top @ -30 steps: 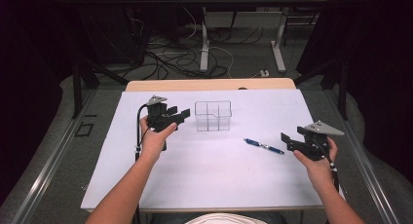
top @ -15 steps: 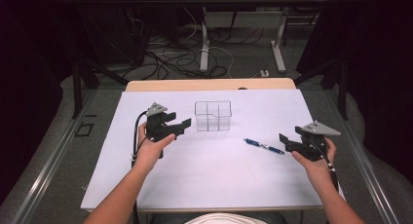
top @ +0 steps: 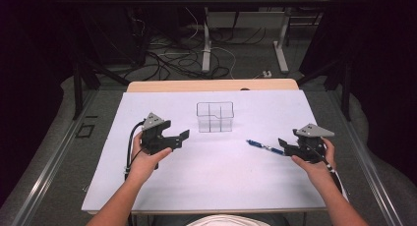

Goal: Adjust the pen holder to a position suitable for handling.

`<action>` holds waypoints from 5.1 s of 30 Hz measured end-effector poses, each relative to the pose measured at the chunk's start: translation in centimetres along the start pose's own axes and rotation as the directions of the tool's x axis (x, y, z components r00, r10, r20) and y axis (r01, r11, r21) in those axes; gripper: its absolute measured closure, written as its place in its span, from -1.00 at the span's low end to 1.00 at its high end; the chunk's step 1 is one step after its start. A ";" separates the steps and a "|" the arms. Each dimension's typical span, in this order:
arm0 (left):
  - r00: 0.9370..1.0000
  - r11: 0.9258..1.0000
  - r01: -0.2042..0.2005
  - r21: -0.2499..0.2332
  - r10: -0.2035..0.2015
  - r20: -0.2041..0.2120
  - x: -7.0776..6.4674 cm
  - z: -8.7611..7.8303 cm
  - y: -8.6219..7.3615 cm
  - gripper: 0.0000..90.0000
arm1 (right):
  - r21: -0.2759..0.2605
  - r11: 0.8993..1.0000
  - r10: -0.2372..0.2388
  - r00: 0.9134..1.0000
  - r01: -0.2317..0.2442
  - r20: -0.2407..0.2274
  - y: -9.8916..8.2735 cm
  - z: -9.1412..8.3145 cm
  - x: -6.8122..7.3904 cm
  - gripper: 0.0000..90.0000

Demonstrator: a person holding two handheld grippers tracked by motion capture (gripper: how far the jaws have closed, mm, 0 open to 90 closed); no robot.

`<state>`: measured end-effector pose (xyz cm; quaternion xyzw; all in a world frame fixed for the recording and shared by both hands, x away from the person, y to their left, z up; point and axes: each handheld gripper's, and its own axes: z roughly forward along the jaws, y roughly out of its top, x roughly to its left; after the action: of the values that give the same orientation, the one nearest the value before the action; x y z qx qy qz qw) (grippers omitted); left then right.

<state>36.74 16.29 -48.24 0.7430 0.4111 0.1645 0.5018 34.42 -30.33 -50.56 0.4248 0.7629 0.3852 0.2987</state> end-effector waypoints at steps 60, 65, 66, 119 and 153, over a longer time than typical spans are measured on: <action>0.998 0.999 0.014 0.034 -0.012 -0.065 1.6 -0.6 -2.4 -0.97 | 0.437 0.777 -0.298 0.876 0.453 -0.379 4.3 6.7 1.8 0.26; 0.998 0.999 0.013 0.038 -0.011 -0.068 1.6 -0.6 -2.5 -0.96 | 0.476 0.741 -0.295 0.866 0.474 -0.403 4.3 7.2 2.1 0.32; 0.998 0.999 0.013 0.040 -0.011 -0.067 1.6 -0.6 -2.5 -0.96 | 0.476 0.741 -0.295 0.866 0.474 -0.403 4.3 7.2 2.1 0.32; 0.997 0.999 0.027 0.043 -0.024 -0.070 1.9 -0.5 -2.6 -0.90 | 0.492 0.675 -0.361 0.827 0.550 -0.430 3.0 8.0 2.6 0.76; 0.996 0.999 0.030 0.037 -0.027 -0.082 2.1 -0.8 -2.4 -0.75 | 0.090 0.320 -0.940 0.327 0.943 -0.091 5.8 3.5 8.5 0.76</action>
<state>36.43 18.83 -50.32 0.7393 0.4447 0.1796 0.4727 35.62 -19.69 -48.59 -0.0827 0.8936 0.0962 0.4305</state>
